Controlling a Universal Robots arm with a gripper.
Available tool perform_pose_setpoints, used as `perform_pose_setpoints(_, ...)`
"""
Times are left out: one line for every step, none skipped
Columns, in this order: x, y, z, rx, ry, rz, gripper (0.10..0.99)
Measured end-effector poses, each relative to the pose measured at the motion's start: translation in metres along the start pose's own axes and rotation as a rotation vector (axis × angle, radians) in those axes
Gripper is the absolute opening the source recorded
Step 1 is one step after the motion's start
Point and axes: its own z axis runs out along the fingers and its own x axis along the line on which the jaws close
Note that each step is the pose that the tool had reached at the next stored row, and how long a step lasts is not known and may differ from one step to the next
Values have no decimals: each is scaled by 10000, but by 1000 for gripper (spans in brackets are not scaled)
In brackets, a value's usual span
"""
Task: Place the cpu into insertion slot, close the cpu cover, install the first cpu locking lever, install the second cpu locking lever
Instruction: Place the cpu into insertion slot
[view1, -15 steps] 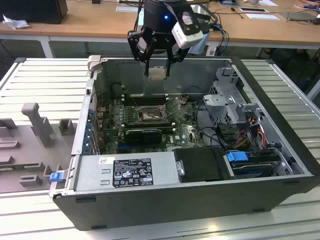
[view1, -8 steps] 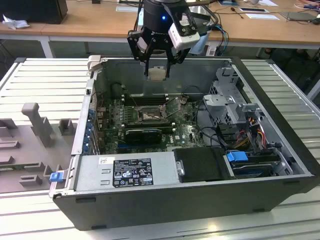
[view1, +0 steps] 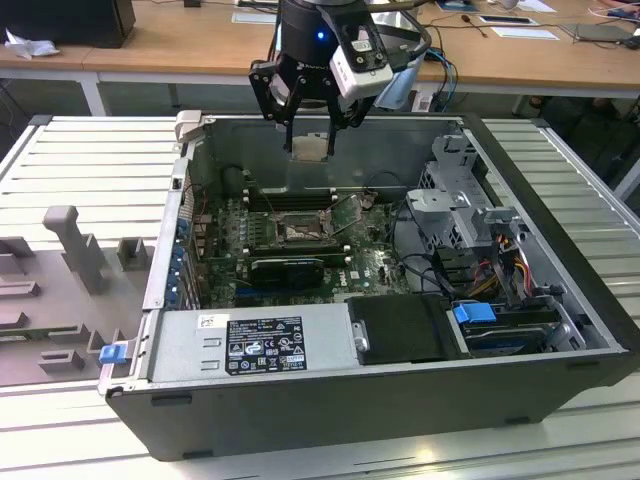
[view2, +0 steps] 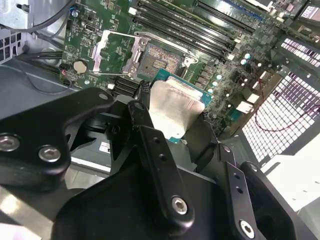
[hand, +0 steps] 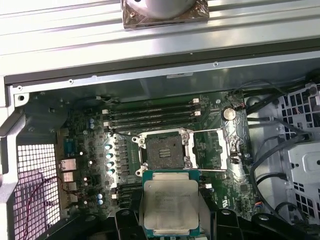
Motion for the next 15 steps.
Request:
perform_pose_setpoints(0,0,0,0,-1,14,529)
perform_pose_setpoints(0,0,0,0,-3,33,529)
perform_pose_setpoints(0,0,0,-2,-5,66,529)
perform_pose_setpoints(0,0,0,-2,-9,107,529)
perform_pose_setpoints(0,0,0,-3,-12,137,529)
perform_pose_setpoints(0,0,0,-4,-15,171,529)
perform_pose_setpoints(0,0,0,-4,-18,205,529)
perform_pose_setpoints(0,0,0,-5,-21,246,529)
perform_pose_setpoints(0,0,0,-5,-23,270,529)
perform_pose_setpoints(0,0,0,-6,-25,294,529)
perform_pose_setpoints(0,0,0,-7,-30,345,529)
perform_pose_setpoints(0,0,0,-7,-34,389,529)
perform_pose_setpoints(0,0,0,-8,-37,423,529)
perform_pose_setpoints(0,0,0,-9,-41,475,529)
perform_pose_setpoints(0,0,0,-10,-45,511,529)
